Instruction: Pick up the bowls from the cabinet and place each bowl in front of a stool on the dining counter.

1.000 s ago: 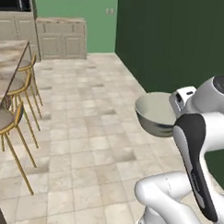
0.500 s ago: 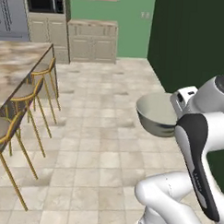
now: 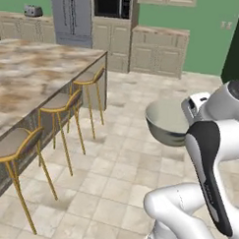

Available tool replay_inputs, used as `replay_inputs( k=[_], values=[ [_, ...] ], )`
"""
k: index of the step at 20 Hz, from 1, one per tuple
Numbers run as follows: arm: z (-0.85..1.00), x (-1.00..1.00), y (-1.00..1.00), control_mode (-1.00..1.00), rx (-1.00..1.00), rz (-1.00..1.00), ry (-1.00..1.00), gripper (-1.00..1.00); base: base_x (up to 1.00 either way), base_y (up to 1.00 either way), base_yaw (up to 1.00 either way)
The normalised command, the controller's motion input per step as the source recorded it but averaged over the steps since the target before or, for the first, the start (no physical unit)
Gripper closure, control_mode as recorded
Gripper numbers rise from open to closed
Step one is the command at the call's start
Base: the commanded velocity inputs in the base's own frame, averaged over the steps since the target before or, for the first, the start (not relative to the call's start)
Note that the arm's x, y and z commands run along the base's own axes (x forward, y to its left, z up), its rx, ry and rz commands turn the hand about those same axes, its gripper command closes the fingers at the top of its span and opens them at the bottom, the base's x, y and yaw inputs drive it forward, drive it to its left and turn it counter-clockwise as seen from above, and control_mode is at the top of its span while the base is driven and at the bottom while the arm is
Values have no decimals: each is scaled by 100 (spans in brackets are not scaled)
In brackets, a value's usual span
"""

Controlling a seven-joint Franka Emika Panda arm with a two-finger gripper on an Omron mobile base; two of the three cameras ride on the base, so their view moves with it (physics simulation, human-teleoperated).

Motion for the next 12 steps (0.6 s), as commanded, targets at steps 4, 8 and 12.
replay_inputs(
  k=[4, 8, 12],
  values=[
    [0, 0, 0, 100, 0, 0, 0, 100, 75, -76, 60],
    [0, 0, 0, 100, 0, 0, 0, 100, 70, -75, 61],
    [0, 0, 0, 100, 0, 0, 0, 100, 66, -78, 60]
  ],
)
